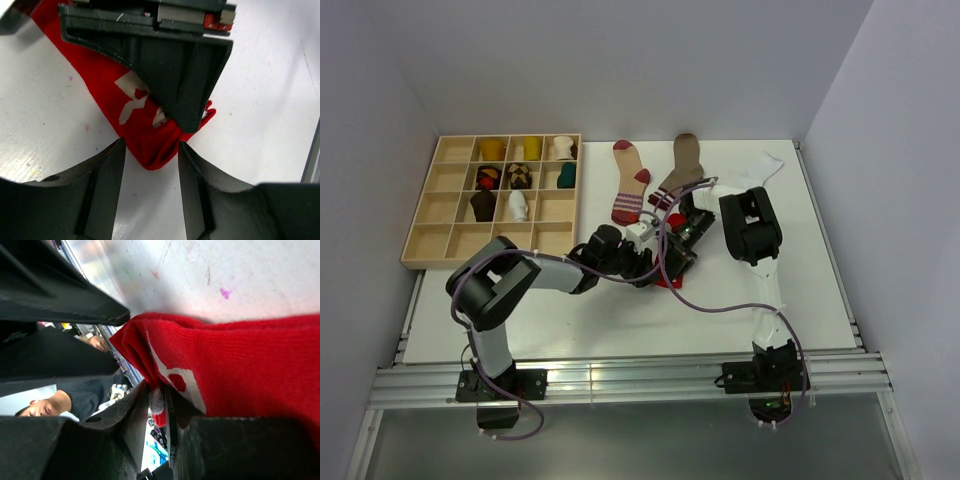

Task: Roll the socks
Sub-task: Roll the sock at the center of the board.

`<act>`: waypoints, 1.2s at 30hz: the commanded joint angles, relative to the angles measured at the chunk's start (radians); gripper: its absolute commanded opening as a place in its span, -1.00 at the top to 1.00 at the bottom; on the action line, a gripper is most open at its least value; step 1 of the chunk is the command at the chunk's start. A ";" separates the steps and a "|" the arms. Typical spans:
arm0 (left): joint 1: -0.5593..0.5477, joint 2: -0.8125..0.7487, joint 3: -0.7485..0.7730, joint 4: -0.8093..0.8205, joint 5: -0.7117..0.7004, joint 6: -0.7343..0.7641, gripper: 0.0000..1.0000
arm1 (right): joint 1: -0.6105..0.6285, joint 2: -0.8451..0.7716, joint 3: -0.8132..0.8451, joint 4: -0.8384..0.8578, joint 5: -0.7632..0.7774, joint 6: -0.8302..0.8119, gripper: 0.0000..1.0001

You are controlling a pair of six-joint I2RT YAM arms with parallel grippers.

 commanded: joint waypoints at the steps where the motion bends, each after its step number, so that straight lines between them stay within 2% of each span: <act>1: 0.002 0.025 0.042 -0.006 0.010 0.023 -0.01 | -0.010 0.035 0.031 0.021 0.059 0.011 0.47; 8: 0.002 0.048 0.065 -0.014 0.010 0.023 0.07 | -0.009 0.032 0.034 0.025 0.070 0.011 0.48; 13: 0.001 0.072 0.094 -0.044 0.005 0.013 0.23 | -0.009 0.024 0.030 0.042 0.085 0.021 0.49; 17: -0.011 0.086 0.116 -0.083 -0.030 -0.018 0.51 | -0.009 0.004 0.016 0.079 0.110 0.047 0.48; 18: -0.027 0.094 0.128 -0.128 -0.059 -0.036 0.78 | -0.009 -0.007 0.010 0.097 0.125 0.066 0.46; 20: -0.031 0.101 0.140 -0.144 -0.068 -0.050 0.84 | -0.009 -0.016 0.008 0.111 0.128 0.071 0.44; 21: -0.041 0.105 0.147 -0.158 -0.094 -0.058 0.99 | -0.009 -0.019 0.008 0.117 0.130 0.077 0.42; 25: -0.076 0.115 0.176 -0.258 -0.178 -0.093 0.99 | -0.009 -0.085 -0.035 0.197 0.168 0.120 0.25; 29: -0.096 0.106 0.170 -0.336 -0.225 -0.151 0.99 | -0.012 -0.221 -0.081 0.287 0.216 0.160 0.09; 36: -0.097 0.060 0.151 -0.460 -0.263 -0.208 1.00 | -0.042 -0.445 -0.228 0.476 0.342 0.240 -0.01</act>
